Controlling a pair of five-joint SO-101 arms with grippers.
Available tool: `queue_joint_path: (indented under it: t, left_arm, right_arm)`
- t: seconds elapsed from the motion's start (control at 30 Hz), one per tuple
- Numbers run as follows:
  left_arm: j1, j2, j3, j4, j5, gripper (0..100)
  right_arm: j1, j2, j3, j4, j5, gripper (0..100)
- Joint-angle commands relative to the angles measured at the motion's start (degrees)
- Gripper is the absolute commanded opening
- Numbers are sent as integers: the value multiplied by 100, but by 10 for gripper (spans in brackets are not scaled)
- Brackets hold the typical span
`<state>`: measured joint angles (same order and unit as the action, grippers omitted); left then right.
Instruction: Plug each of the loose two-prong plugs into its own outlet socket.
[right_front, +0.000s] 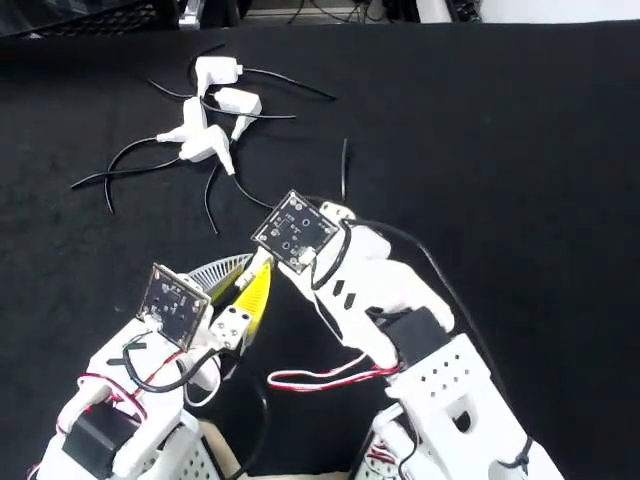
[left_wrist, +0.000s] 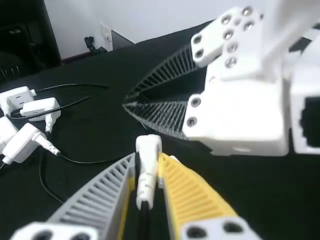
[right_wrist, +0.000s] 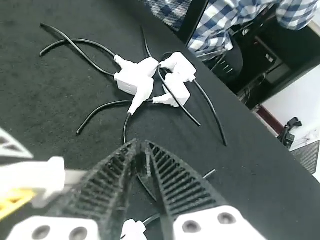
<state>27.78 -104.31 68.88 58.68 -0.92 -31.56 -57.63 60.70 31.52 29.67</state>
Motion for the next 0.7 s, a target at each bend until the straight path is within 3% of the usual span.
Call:
queue_joint_path:
  t: [0.0, 0.27, 0.43, 0.53, 0.67]
  left_arm:
    - [-22, -35, -532, -79, 9, 28]
    - [-31, -35, -444, -35, 0, 28]
    - [-40, -26, -171, -35, -141, 28]
    - [-40, -9, -66, 70, -316, 28]
    - [-40, -9, -92, 246, -352, 28]
  right_arm:
    - [-123, 84, 48, -18, -229, 11]
    - [26, 40, -13, -26, -202, 11]
    - [1275, 40, -374, 9, -325, 11]
    - [2092, 75, -286, 105, -914, 12]
    - [2954, 31, 110, 396, -1723, 119]
